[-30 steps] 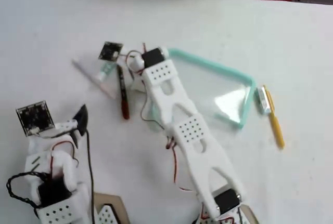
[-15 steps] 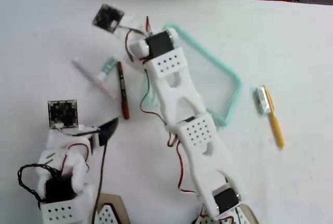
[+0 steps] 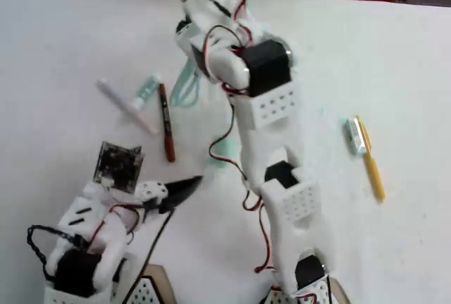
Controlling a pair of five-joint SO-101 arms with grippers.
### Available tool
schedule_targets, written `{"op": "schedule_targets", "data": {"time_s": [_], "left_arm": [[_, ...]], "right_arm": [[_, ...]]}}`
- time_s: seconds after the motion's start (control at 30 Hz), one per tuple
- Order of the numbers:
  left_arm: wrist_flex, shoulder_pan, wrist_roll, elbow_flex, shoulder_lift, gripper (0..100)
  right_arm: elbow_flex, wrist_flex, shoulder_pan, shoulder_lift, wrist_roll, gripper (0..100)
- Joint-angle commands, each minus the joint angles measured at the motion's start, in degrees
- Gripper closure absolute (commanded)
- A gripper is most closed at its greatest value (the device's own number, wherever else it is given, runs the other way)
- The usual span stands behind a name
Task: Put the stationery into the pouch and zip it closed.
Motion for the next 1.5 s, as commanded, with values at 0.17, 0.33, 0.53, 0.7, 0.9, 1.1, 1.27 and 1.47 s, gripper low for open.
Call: {"op": "schedule_targets", "data": {"time_s": [0.17,0.33,0.53,0.7,0.9,1.1,1.27,1.47], "left_arm": [[-6.86,5.23,4.66,-12.75,16.13,55],[-9.49,7.69,8.00,-24.44,35.47,55],[-12.31,17.71,11.87,-25.23,39.34,56],[-19.25,14.99,12.04,-19.16,37.05,56],[-26.55,12.70,13.19,-15.91,37.14,59],[-30.59,11.56,10.73,-14.68,42.07,59],[-37.45,12.00,10.64,-9.76,44.09,59],[-39.82,12.09,11.08,-9.14,44.09,60]], "right_arm": [[20.13,0.22,2.15,-17.45,-2.37,98.1],[31.91,-0.40,0.84,-26.68,-2.73,98.1],[35.43,-0.40,0.66,-27.56,-9.58,98.1],[35.43,0.04,0.40,-28.88,-18.64,98.1],[38.15,0.04,-0.48,-30.37,-24.35,98.1],[47.65,-0.04,-0.40,-35.12,-25.85,98.1],[52.66,-1.36,-0.48,-39.87,-25.85,98.1],[58.11,-3.74,-0.48,-40.66,-25.93,98.1]]}}
